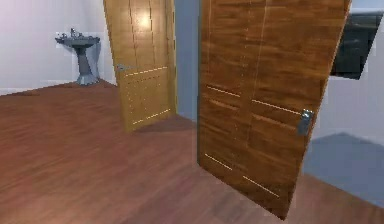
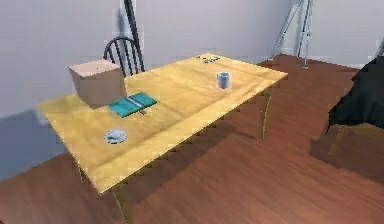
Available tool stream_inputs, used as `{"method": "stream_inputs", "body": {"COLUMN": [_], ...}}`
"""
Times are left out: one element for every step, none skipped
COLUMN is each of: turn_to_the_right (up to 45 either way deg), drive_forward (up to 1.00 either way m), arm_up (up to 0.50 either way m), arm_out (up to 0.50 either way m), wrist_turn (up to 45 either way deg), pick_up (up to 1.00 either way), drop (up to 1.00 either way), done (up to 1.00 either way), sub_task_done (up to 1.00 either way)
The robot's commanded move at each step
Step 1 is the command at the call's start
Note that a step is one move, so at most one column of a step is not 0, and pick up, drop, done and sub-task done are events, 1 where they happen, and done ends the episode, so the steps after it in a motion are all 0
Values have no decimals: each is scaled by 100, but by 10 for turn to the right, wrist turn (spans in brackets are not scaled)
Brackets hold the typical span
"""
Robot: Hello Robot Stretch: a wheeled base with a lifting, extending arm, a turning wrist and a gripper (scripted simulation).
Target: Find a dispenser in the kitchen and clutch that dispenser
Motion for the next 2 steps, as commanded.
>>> {"method": "stream_inputs", "body": {"turn_to_the_right": [-450, 0], "drive_forward": [0, 100], "arm_up": [0, 0], "arm_out": [0, 0], "wrist_turn": [0, 0], "pick_up": [0, 0], "drop": [0, 0], "done": [0, 0], "sub_task_done": [0, 0]}}
